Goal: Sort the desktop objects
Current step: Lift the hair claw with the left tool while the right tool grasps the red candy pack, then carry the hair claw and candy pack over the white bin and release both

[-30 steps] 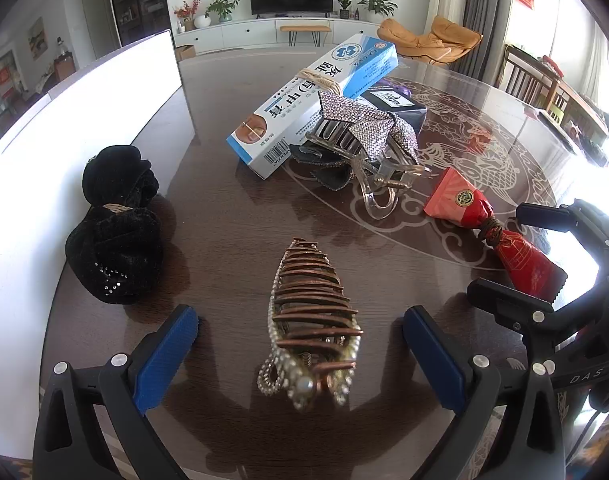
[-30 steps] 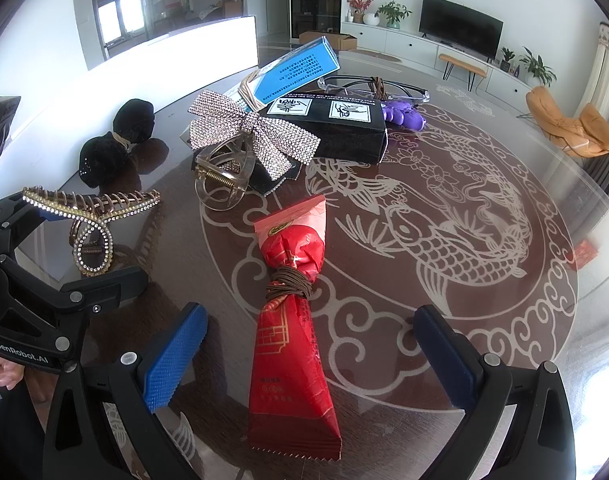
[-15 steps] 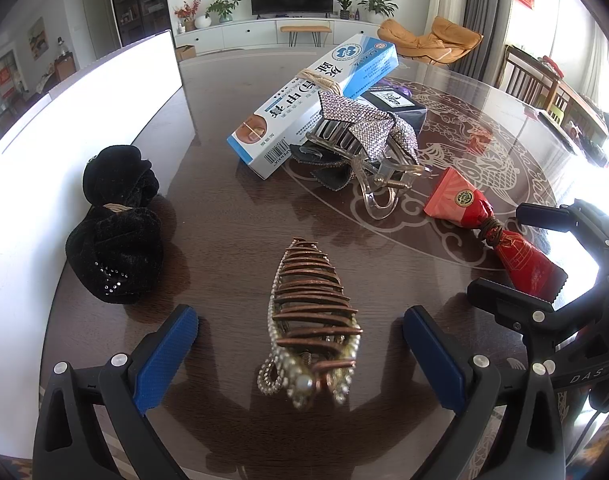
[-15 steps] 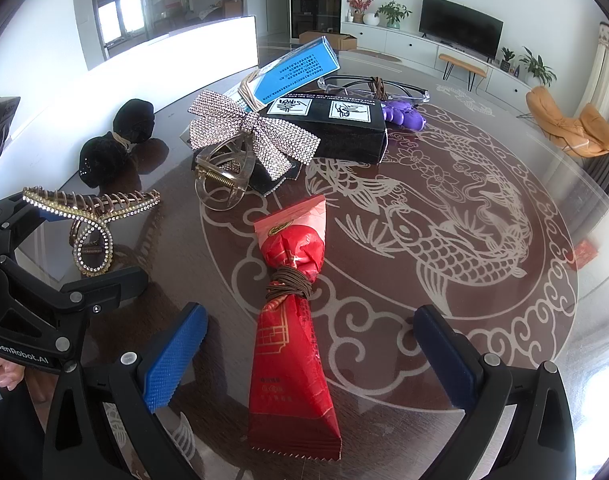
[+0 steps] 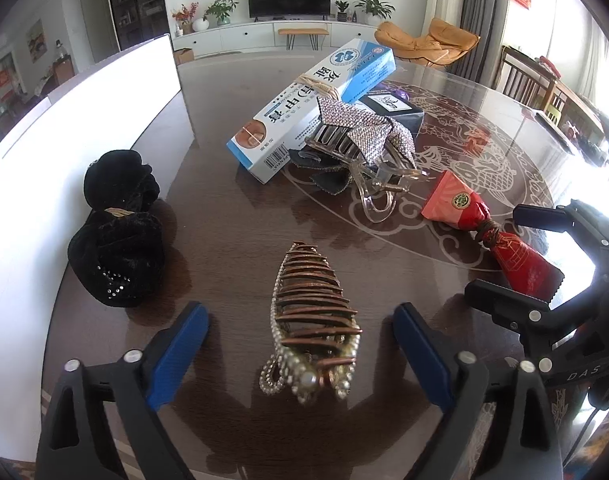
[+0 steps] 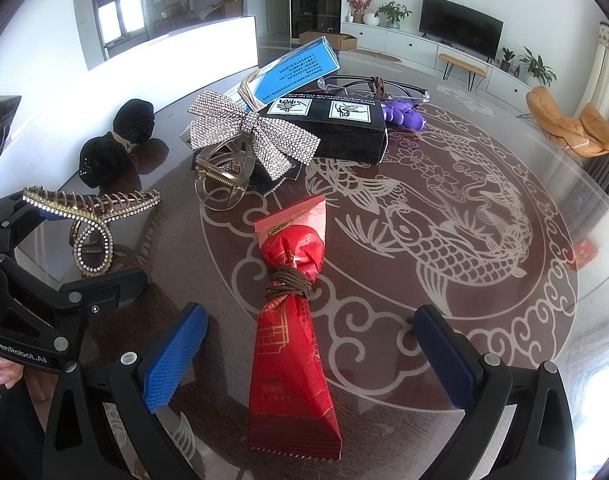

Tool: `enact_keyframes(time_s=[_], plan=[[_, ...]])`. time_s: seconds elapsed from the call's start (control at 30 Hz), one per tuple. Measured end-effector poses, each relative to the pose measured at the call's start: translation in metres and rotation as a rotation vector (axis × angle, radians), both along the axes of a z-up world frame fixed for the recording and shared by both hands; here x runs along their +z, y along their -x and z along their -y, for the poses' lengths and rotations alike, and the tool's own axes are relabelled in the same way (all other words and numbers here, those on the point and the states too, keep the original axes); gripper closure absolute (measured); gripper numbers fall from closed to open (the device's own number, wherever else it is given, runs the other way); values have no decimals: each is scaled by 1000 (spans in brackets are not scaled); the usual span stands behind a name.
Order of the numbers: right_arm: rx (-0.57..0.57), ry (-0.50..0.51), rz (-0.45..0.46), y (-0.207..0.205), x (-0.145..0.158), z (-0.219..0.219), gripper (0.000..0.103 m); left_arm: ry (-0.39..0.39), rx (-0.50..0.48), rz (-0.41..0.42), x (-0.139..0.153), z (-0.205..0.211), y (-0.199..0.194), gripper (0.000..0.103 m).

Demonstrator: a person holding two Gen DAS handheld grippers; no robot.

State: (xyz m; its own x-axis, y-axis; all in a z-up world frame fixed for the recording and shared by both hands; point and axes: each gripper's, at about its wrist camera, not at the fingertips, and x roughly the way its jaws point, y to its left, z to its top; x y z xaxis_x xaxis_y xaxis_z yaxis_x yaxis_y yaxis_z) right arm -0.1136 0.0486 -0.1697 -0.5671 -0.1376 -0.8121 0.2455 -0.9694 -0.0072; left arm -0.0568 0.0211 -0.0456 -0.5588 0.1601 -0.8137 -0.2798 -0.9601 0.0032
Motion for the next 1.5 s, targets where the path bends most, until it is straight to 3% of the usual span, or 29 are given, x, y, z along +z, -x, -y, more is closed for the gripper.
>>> enact_keyframes(time_s=[0.07, 0.1, 0.23, 0.33, 0.37, 0.4, 0.47, 0.57, 0.8, 1.03, 1.17, 1.27, 1.4, 1.5], plan=[[-1, 11, 1, 0, 0, -1, 0, -24, -6, -13, 4, 3, -1, 58], [-1, 17, 8, 1, 1, -2, 0, -50, -8, -10, 5, 5, -1, 77], [13, 30, 74, 12, 8, -4, 0, -121, 14, 11, 7, 14, 4, 78], [57, -18, 130, 25, 13, 5, 1, -171, 32, 12, 10, 22, 6, 79], [76, -34, 153, 28, 13, 9, 8, -189, 36, 8, 10, 26, 3, 79], [95, -42, 174, 30, 12, 12, 23, -206, 39, 1, 13, 30, 2, 79], [113, -56, 178, 30, 13, 16, 39, -247, 44, -17, 18, 34, -3, 79], [109, -42, 166, 28, 18, 15, 83, -325, 43, -52, 28, 42, -10, 79], [82, 24, 98, 7, 51, 5, 83, -484, 53, -171, 58, 68, -29, 79], [145, 114, -9, 24, 111, 39, 83, -477, 150, -260, 104, 112, -48, 79], [214, 213, -61, 60, 140, 98, 83, -494, 279, -281, 131, 175, -33, 79], [284, 288, -102, 86, 158, 160, 83, -425, 395, -269, 137, 220, -13, 79], [362, 340, -128, 124, 165, 245, 83, -381, 522, -176, 121, 272, 16, 79], [396, 313, -104, 149, 149, 299, 83, -320, 560, -90, 98, 288, 32, 79]])
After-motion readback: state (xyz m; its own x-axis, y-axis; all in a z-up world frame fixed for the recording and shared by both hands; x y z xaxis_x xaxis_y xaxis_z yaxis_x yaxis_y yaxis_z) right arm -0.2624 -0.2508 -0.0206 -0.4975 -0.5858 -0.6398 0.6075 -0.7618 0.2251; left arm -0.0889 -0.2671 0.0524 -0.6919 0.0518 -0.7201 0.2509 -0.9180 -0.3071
